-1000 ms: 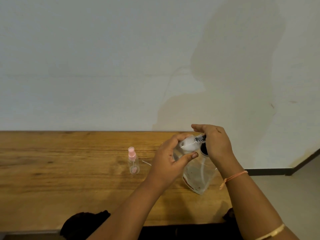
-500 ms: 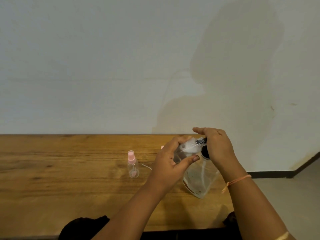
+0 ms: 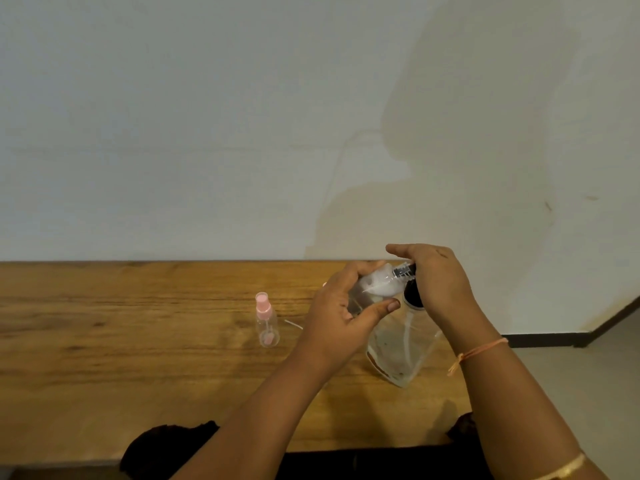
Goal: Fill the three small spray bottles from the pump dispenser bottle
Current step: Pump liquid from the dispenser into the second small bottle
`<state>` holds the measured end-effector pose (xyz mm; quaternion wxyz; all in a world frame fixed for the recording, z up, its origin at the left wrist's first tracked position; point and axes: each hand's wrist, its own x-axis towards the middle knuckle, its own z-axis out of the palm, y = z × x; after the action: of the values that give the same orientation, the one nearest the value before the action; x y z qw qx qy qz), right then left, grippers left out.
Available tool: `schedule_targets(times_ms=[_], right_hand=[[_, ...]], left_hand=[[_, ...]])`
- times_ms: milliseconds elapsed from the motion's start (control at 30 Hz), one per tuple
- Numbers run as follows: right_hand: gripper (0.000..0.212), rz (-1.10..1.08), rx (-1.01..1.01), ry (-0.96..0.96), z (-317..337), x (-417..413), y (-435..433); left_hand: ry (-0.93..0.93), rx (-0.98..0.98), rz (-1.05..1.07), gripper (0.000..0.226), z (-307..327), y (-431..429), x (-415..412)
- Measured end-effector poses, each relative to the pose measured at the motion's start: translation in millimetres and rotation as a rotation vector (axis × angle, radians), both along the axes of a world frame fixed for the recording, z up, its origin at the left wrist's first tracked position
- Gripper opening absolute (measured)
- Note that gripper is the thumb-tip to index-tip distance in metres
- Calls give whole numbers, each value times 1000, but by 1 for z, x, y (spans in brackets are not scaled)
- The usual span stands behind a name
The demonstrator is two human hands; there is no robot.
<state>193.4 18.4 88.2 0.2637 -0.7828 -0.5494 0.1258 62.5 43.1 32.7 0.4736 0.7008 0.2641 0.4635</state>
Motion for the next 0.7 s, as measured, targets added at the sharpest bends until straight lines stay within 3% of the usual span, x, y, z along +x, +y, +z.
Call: schedule_targets(times_ms=[67, 200, 300, 333, 433, 600, 700], right_hand=[[49, 18, -61, -74, -2, -1, 0], [43, 5, 1, 72, -1, -2, -2], [34, -36, 103, 418, 5, -3, -3], [30, -13, 111, 448, 4, -4, -3], [18, 11, 108, 398, 3, -5, -4], [35, -39, 27, 270, -6, 0, 1], [33, -27, 49, 287, -8, 0, 0]], left_hand=[[14, -8, -5, 31, -3, 0, 0], [-7, 25, 2, 30, -1, -1, -1], [-23, 32, 4, 34, 1, -1, -1], [-26, 29, 2, 35, 0, -1, -1], [-33, 31, 8, 34, -1, -1, 1], [-7, 2, 9, 31, -5, -1, 2], [-26, 12, -7, 30, -3, -2, 1]])
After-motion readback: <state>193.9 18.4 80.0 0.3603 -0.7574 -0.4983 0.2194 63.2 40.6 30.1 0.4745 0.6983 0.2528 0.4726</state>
